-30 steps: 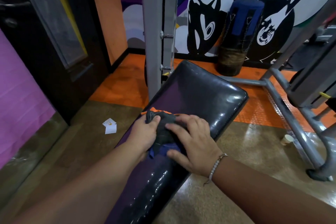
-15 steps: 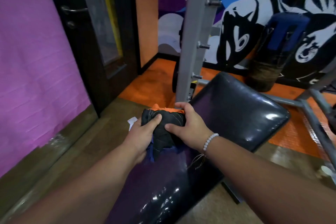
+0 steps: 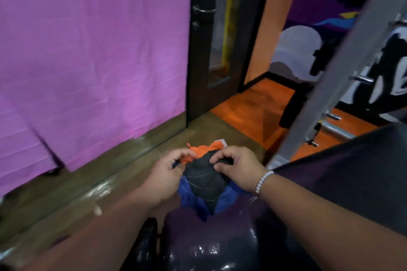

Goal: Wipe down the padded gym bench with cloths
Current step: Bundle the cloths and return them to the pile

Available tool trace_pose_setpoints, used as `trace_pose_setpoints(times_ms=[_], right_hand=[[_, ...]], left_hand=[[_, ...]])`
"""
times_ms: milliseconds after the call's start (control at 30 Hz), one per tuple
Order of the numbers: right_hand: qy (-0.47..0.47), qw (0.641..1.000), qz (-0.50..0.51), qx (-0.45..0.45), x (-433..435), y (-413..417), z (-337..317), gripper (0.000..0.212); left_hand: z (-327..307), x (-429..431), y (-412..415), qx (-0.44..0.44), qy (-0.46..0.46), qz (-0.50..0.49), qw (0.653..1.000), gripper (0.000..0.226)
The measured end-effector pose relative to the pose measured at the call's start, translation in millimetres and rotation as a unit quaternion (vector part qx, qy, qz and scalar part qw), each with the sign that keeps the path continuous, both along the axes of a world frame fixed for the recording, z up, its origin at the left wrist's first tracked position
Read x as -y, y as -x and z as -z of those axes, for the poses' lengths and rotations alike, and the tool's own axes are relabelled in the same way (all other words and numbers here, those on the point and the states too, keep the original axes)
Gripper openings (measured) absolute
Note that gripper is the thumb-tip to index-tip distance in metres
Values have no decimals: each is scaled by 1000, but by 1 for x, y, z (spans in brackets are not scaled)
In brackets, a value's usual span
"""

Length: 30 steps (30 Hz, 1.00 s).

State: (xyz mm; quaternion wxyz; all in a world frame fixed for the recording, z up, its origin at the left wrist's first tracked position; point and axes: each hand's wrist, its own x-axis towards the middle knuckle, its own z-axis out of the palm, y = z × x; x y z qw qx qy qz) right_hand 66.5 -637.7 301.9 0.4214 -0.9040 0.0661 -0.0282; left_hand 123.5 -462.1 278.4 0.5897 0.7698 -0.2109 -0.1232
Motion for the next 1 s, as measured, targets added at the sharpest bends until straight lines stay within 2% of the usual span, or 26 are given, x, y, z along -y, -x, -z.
trace_pose_setpoints(times_ms=[100, 267, 333, 400, 467, 567, 633, 767, 900, 1000], right_hand=[[17, 998, -51, -26, -39, -23, 2, 27], [67, 985, -154, -50, -105, -55, 3, 75], [60, 981, -178, -56, -130, -66, 5, 85], [17, 980, -194, -51, -156, -76, 13, 81], [-25, 979, -192, -56, -185, -83, 26, 64], [-18, 975, -188, -112, -234, -85, 51, 34], [3, 970, -208, -129, -269, -82, 71, 23], [40, 951, -263, -157, -328, -70, 112, 17], [58, 929, -297, -213, -376, -63, 155, 20], [79, 912, -333, -226, -403, -58, 186, 35]], left_hand=[[6, -47, -9, -11, -17, -6, 1000, 49], [4, -120, -20, 28, -43, -46, 998, 43], [7, -153, -24, 37, -79, -70, 994, 55], [14, -187, -26, 41, -117, -101, 987, 63], [26, -221, -24, 35, -141, -137, 980, 66], [52, -269, -13, 22, -179, -174, 968, 67], [70, -298, 1, -17, -172, -210, 962, 58], [114, -353, 29, -87, -136, -304, 939, 26], [165, -406, 54, -127, -157, -349, 915, 38], [198, -429, 69, -146, -201, -353, 902, 45]])
